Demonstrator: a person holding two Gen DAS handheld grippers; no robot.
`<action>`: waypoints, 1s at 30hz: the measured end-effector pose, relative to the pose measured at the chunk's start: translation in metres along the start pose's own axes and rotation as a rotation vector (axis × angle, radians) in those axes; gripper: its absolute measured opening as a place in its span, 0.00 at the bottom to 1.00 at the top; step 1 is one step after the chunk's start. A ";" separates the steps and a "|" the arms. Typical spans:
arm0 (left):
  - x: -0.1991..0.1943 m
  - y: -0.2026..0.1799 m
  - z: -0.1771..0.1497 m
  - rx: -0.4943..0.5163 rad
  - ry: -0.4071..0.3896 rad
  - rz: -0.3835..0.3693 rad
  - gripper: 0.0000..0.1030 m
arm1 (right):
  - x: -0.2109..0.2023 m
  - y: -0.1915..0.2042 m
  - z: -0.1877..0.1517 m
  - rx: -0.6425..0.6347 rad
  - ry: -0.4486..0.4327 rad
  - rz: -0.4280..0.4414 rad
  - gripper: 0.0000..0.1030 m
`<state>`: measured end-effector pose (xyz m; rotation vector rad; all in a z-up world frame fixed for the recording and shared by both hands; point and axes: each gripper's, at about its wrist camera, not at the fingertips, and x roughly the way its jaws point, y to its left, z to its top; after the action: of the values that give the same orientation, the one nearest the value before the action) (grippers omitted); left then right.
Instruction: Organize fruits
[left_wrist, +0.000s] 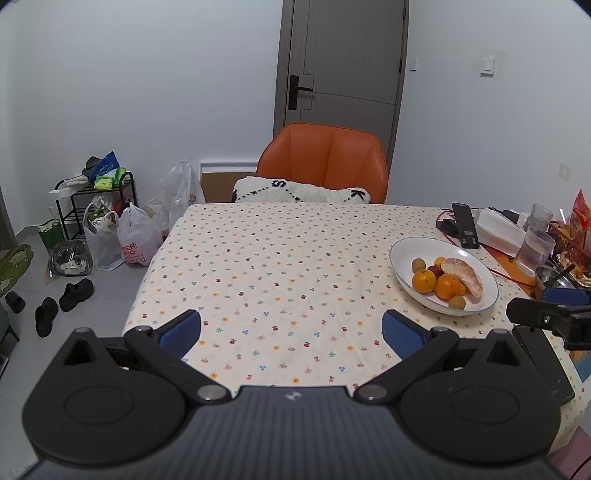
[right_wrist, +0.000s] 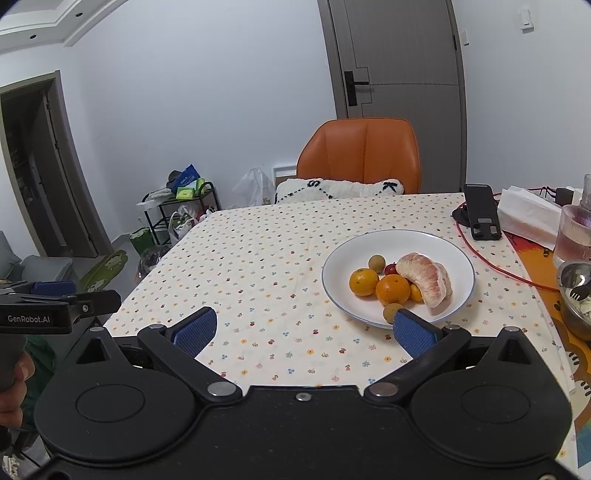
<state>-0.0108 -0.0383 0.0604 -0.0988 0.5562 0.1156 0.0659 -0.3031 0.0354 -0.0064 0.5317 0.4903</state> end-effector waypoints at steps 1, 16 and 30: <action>0.000 0.000 0.000 0.000 0.000 -0.001 1.00 | 0.000 0.000 0.000 0.000 0.001 -0.001 1.00; 0.000 0.001 0.000 -0.001 0.004 -0.001 1.00 | 0.002 0.000 0.000 -0.001 0.003 -0.006 1.00; 0.000 0.002 0.000 0.003 0.004 0.002 1.00 | 0.002 -0.001 -0.001 -0.002 0.006 -0.006 1.00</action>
<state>-0.0110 -0.0360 0.0599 -0.0958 0.5601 0.1166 0.0671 -0.3028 0.0331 -0.0110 0.5369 0.4849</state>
